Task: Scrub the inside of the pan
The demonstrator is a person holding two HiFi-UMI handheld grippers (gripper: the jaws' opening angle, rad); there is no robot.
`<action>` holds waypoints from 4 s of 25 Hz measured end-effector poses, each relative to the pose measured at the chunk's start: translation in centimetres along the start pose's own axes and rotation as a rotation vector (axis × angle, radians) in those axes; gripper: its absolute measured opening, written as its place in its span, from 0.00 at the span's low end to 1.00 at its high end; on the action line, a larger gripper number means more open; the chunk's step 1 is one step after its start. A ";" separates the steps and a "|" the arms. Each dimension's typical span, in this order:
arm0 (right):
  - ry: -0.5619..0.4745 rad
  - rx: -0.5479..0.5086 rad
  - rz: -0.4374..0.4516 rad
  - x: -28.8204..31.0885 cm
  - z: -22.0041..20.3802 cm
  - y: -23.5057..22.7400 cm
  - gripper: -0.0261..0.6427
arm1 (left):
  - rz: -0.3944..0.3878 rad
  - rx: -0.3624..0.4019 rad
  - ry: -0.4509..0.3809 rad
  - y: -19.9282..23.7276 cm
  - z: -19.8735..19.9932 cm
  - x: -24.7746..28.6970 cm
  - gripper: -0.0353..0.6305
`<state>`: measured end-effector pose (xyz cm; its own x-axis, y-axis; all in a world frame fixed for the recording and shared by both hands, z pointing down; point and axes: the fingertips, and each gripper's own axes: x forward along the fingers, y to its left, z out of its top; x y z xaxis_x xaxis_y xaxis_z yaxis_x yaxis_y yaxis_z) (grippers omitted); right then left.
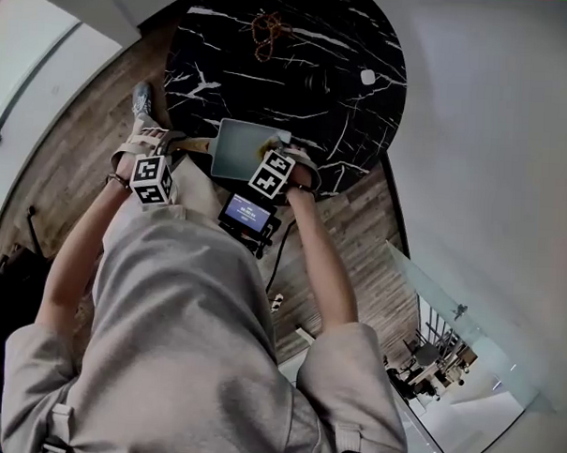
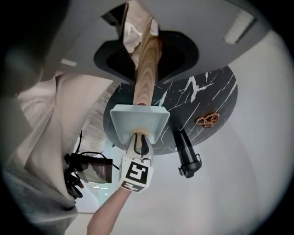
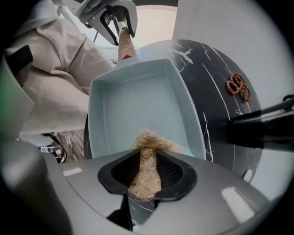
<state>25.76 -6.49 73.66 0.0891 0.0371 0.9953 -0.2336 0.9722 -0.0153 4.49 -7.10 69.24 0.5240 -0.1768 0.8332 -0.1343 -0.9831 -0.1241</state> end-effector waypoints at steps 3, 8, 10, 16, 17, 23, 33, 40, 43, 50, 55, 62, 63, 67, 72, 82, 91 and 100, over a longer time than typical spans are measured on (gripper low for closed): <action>0.000 0.029 0.042 0.0 -0.2 0.3 0.22 | 0.018 0.029 0.012 0.1 0.0 0.3 0.28; 0.007 -0.025 0.103 -0.1 -0.2 2.1 0.22 | -0.014 0.009 0.043 0.0 -0.3 0.6 0.29; 0.005 -0.070 0.123 -0.1 -0.2 3.2 0.21 | -0.037 0.009 0.034 0.0 -0.3 0.5 0.29; -0.047 -0.111 0.172 -0.3 0.0 5.5 0.20 | -0.060 0.048 0.028 0.8 0.1 0.3 0.29; -0.052 -0.114 0.171 -0.3 0.0 5.7 0.20 | -0.057 0.037 0.025 1.0 0.0 0.3 0.30; -0.089 -0.149 0.158 -0.1 0.1 5.9 0.20 | -0.050 -0.034 0.069 2.0 -3.3 0.6 0.39; -0.150 -0.157 0.198 -0.2 1.3 6.9 0.19 | -0.072 0.069 0.210 0.9 -5.0 1.6 0.26; -0.244 -0.171 0.278 -0.5 4.1 7.4 0.18 | -0.074 0.052 0.206 0.9 -4.8 1.6 0.26; -0.271 -0.191 0.300 -0.6 5.8 7.6 0.17 | -0.074 0.042 0.212 0.9 -5.1 1.7 0.27; -0.326 -0.169 0.351 -0.8 8.5 8.0 0.17 | -0.080 0.015 0.208 1.1 -4.8 1.8 0.28; -0.339 -0.208 0.387 -1.5 10.6 8.9 0.16 | -0.090 -0.004 0.214 0.7 -4.7 1.8 0.28; -0.316 -0.174 0.431 -1.5 11.7 8.5 0.13 | -0.091 -0.014 0.216 1.0 -5.0 2.1 0.28; -0.326 -0.157 0.426 -1.5 11.8 8.5 0.12 | -0.093 -0.018 0.219 0.9 -5.1 2.1 0.28; -0.429 0.029 0.447 -1.2 11.6 8.0 0.07 | -0.097 -0.026 0.230 0.8 -5.0 2.0 0.29; -0.505 0.154 0.458 -1.7 10.7 7.4 0.06 | -0.105 -0.030 0.235 0.6 -5.2 2.1 0.29; -0.537 0.435 0.047 -5.2 3.4 -0.7 0.06 | -0.114 -0.073 0.226 -0.6 -5.1 2.1 0.26; -0.307 0.555 -0.246 -1.1 0.3 -5.3 0.06 | -0.080 0.008 0.239 -1.5 -4.8 2.2 0.18; -0.347 0.619 -0.225 -1.1 2.7 -7.1 0.06 | -0.136 0.015 0.230 -2.8 -4.5 2.4 0.17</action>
<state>24.72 -14.05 72.96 -0.0879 -0.3220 0.9426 -0.7577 0.6360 0.1466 2.33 -4.57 74.04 0.3313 -0.0291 0.9431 -0.0618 -0.9980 -0.0091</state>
